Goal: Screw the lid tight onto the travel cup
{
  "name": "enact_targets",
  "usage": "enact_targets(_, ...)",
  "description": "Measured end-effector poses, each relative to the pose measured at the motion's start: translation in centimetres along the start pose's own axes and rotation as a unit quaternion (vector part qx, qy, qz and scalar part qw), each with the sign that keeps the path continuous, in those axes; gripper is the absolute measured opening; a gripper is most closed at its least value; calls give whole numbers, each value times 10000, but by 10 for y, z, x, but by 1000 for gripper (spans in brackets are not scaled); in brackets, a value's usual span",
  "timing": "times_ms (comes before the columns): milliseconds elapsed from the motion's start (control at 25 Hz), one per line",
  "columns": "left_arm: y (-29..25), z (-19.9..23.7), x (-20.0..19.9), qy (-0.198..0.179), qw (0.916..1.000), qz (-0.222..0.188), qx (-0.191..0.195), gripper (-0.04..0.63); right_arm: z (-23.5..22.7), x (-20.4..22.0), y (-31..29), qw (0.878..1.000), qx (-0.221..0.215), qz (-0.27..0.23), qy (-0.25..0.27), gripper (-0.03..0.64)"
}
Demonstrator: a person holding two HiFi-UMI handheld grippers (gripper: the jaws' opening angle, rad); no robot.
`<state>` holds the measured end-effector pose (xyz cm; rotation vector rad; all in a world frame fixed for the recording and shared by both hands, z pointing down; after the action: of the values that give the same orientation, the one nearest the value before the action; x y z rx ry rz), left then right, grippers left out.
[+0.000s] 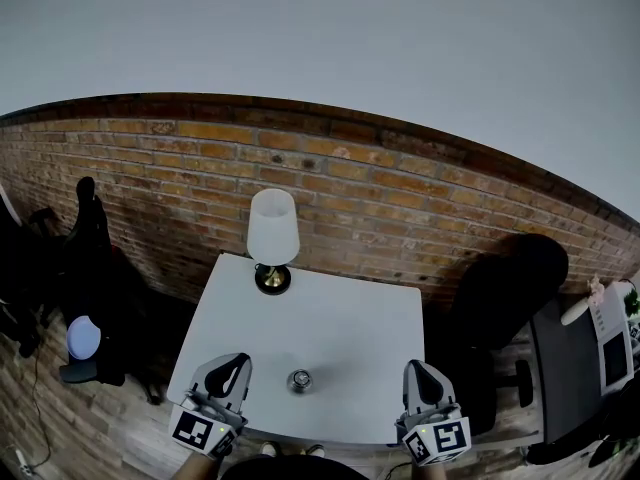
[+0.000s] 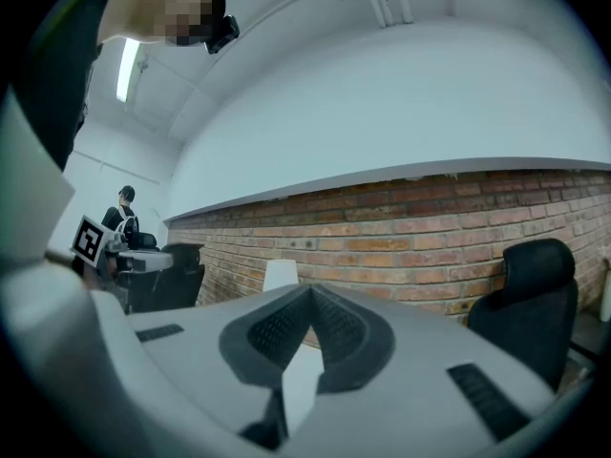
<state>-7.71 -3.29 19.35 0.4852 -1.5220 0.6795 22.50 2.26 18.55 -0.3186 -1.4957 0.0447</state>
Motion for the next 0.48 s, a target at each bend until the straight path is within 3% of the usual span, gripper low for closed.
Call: enact_targets(480, -9, 0, -5, 12, 9999, 124, 58, 34, 6, -5, -9, 9999, -84, -97, 114, 13)
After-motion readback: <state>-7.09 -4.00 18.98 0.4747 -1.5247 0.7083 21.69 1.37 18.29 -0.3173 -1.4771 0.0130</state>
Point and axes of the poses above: the fingertips, and each gripper's own axes: y backward along the fingers, z to its left, x out of its underside, the point moved 2 cm from there along y, backward along the fingers, and after that the axes turned 14 degrees about z, right-handed, at the moved point
